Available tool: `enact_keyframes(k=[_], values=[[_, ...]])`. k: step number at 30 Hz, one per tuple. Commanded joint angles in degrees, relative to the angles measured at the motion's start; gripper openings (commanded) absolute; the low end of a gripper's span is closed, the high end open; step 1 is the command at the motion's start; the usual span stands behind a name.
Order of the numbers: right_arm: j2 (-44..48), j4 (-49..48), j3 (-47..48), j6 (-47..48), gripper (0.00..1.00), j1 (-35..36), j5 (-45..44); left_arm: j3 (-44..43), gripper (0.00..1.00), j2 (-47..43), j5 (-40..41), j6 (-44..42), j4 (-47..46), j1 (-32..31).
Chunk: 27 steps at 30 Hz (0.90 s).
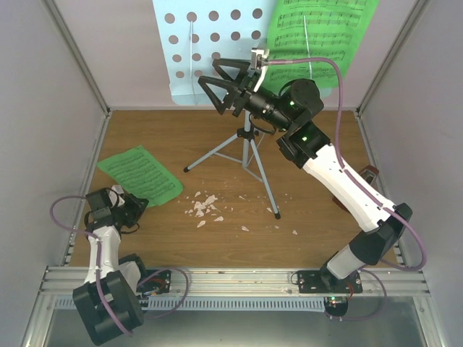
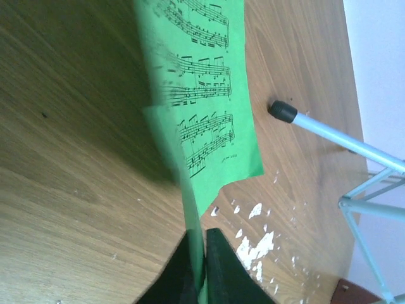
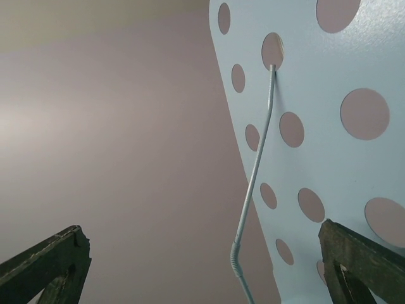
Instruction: Pack up the instrument practice props
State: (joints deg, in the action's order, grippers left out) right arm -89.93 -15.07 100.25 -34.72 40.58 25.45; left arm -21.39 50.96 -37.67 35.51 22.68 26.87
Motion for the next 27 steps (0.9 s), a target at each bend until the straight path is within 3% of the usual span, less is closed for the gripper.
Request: enact_keyframes(k=[1, 3, 8, 12, 18, 27], values=[[1.6, -1.8, -1.1, 0.4, 0.99, -0.2, 1.7, 0.5, 0.13, 0.1, -0.2, -0.6, -1.6, 1.4], [1.9, -2.0, -1.5, 0.3, 1.0, -0.2, 1.8, 0.6, 0.24, 0.5, 0.3, -0.5, -1.6, 2.0], [3.2, -2.2, -3.2, 0.6, 1.0, -0.2, 2.0, -0.6, 0.73, 1.0, 0.6, -0.5, -1.5, 3.0], [4.6, -2.5, -5.0, 0.9, 1.0, -0.2, 2.6, -3.7, 0.97, 1.2, 3.4, -1.1, 0.0, 3.3], [8.4, -0.4, -8.8, 3.3, 1.0, -0.5, 1.9, -7.6, 0.99, 0.4, 9.5, -0.6, 2.4, 4.5], [19.1, 5.9, -18.5, 11.5, 1.0, -0.7, -7.7, -11.3, 0.99, -3.2, 18.9, -2.2, 4.8, 5.4]])
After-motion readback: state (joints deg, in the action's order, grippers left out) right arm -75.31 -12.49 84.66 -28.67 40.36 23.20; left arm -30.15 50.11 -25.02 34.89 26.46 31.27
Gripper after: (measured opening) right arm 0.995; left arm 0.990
